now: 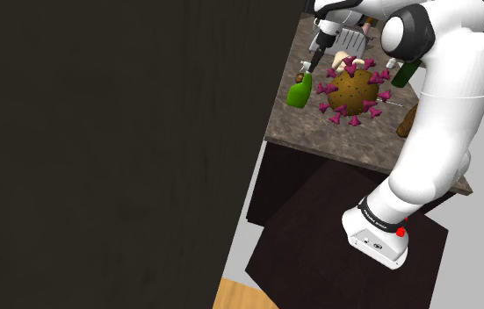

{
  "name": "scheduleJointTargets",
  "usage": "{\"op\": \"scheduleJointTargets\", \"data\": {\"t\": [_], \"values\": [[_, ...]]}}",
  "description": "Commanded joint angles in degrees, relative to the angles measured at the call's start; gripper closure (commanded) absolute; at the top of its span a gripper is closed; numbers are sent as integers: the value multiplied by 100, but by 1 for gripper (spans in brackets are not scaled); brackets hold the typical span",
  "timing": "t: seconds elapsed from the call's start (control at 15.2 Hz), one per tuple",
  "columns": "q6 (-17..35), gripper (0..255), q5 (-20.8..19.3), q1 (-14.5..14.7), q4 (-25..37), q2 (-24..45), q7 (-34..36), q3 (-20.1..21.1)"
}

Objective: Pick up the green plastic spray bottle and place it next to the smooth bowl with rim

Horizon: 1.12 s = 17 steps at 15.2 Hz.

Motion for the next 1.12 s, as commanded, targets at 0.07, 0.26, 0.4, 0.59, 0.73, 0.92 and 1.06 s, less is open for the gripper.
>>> {"op": "scheduleJointTargets", "data": {"t": [0.07,0.26,0.4,0.59,0.73,0.92,1.06], "values": [[62,0,12,5,-48,14,-8,7],[62,0,12,5,-47,14,-9,7],[60,0,11,5,-47,14,-8,7],[60,255,11,5,-47,14,-8,7],[60,255,11,5,-47,14,-8,7],[60,255,11,5,-47,14,-8,7],[62,255,12,5,-47,14,-9,7]]}}
